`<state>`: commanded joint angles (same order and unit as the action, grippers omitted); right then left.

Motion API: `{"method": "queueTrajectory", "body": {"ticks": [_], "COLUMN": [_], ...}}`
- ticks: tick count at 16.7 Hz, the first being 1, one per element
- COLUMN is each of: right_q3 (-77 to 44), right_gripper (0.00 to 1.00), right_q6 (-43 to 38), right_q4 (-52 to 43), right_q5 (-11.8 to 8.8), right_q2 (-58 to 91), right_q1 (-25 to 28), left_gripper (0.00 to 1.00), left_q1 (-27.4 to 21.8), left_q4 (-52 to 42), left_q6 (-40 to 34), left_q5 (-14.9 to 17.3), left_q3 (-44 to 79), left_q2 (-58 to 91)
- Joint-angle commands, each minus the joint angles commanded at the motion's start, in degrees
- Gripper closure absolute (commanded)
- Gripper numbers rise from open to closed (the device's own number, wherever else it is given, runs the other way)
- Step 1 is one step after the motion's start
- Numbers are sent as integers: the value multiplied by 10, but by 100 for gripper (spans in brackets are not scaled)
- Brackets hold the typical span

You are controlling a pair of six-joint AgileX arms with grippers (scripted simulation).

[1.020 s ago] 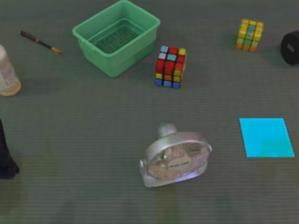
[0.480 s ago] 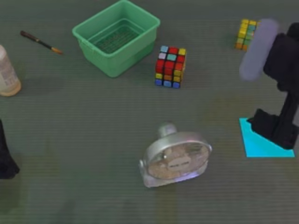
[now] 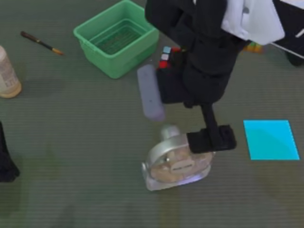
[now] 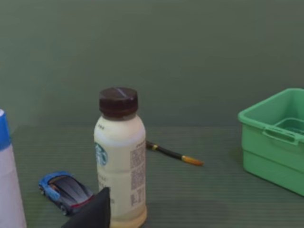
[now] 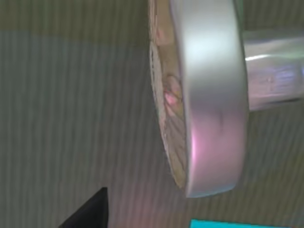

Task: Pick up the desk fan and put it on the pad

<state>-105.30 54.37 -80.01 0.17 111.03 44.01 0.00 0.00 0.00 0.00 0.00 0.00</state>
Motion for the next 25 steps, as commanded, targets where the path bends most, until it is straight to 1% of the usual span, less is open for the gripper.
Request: {"method": "queueTrajectory", "body": {"ticks": [4, 10, 17, 22, 25], "right_q3": [-59, -56, 50, 62, 62], "right_gripper": [0, 0, 0, 0, 23], "right_q6": [31, 31, 31, 31, 31], "right_q4": [-44, -41, 60, 71, 71], "right_q5": [0, 0, 0, 0, 0], "right_q2": [57, 56, 52, 52, 52], "right_q1": [25, 23, 26, 27, 27], "left_gripper": [0, 0, 0, 0, 0], "left_q1": [0, 0, 0, 0, 0], "left_q4": [0, 0, 0, 0, 0], "left_q6": [0, 0, 0, 0, 0], "left_q5": [0, 0, 0, 0, 0], "left_q3": [0, 0, 0, 0, 0], "left_q2": [0, 0, 0, 0, 0]}}
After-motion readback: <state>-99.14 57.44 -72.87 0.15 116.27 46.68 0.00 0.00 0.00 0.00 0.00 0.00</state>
